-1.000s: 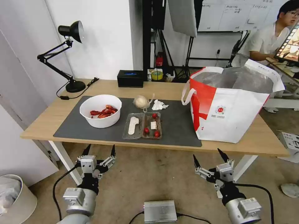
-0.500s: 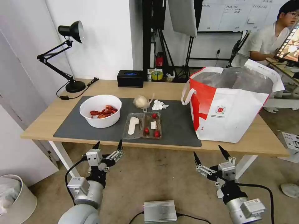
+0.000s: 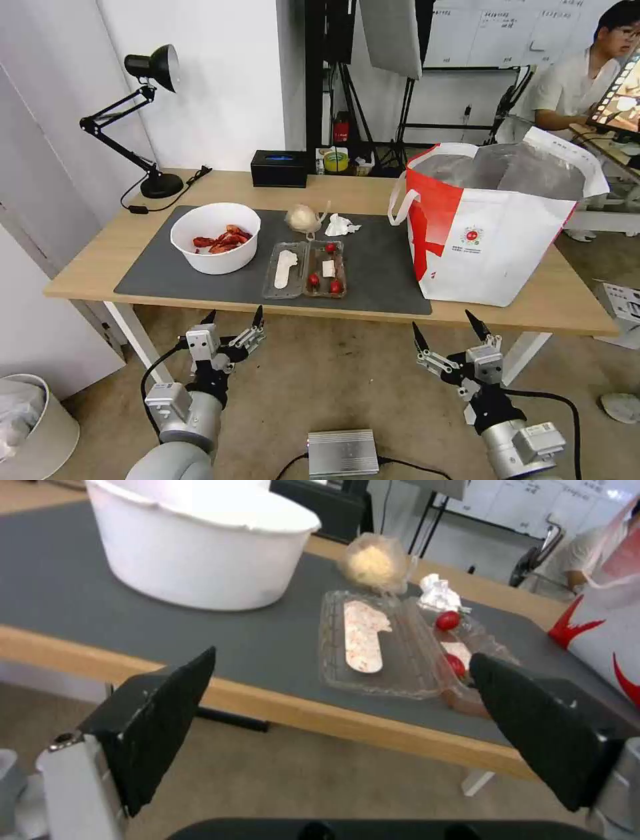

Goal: Pick up the trash from the table and place it into the takeout bag.

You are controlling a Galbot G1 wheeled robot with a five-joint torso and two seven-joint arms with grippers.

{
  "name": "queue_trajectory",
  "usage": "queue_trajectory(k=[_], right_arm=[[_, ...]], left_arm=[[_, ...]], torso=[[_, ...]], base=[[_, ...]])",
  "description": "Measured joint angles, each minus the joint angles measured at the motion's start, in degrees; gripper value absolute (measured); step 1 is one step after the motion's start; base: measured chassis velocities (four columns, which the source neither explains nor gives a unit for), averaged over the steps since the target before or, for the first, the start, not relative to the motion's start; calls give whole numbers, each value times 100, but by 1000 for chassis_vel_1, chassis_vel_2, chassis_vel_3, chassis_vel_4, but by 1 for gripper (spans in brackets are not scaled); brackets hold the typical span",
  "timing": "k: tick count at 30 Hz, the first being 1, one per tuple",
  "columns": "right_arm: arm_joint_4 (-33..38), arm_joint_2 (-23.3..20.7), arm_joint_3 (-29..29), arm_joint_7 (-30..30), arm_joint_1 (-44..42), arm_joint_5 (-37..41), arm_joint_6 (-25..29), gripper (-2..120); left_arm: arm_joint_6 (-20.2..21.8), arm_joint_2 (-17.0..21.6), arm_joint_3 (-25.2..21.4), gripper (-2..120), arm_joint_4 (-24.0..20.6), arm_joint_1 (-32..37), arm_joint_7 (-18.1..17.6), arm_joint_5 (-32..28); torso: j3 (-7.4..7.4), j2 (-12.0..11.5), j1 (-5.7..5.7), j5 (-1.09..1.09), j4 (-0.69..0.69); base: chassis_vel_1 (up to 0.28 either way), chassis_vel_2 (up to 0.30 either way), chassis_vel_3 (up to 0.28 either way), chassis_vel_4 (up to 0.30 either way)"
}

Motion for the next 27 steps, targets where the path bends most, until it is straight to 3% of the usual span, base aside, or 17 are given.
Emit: queue_trajectory(k=[10, 14, 16, 17, 19, 20, 22, 27], right_arm=[[-126, 1, -95, 8, 117, 0, -18, 100], [-142, -15, -116, 8, 143, 0, -44, 100], [-156, -35, -117, 9, 156, 16, -48, 100], [-156, -35, -117, 9, 156, 16, -48, 100], [-176, -40, -128, 47, 175, 71, -48, 100], [-176, -40, -128, 47, 175, 71, -48, 100], [-176, -43, -138, 82, 184, 122, -50, 100], [-177, -48, -141, 110, 181, 137, -58, 100]], left_arm=[[237, -53, 101, 100, -52, -43, -165, -562], [377, -89, 221, 100, -187, -86, -300, -1043], [674, -92, 249, 100, -433, -222, -616, -2106], [674, -92, 249, 100, -433, -222, -616, -2106], [1002, -98, 250, 100, -666, -333, -993, -3127], [1002, -98, 250, 100, -666, -333, -993, -3127], [1277, -85, 226, 100, -786, -491, -1429, -4206], [1446, -76, 217, 100, -752, -705, -1863, -5012]], torso=[[0, 0, 0, 0, 0], [0, 0, -1, 0, 0], [0, 0, -1, 0, 0], [0, 0, -1, 0, 0], [0, 0, -1, 1, 0], [0, 0, -1, 1, 0], [0, 0, -1, 0, 0], [0, 0, -1, 0, 0]], base=[[0, 0, 0, 0], [0, 0, 0, 0], [0, 0, 0, 0], [0, 0, 0, 0], [0, 0, 0, 0], [0, 0, 0, 0], [0, 0, 0, 0], [0, 0, 0, 0]])
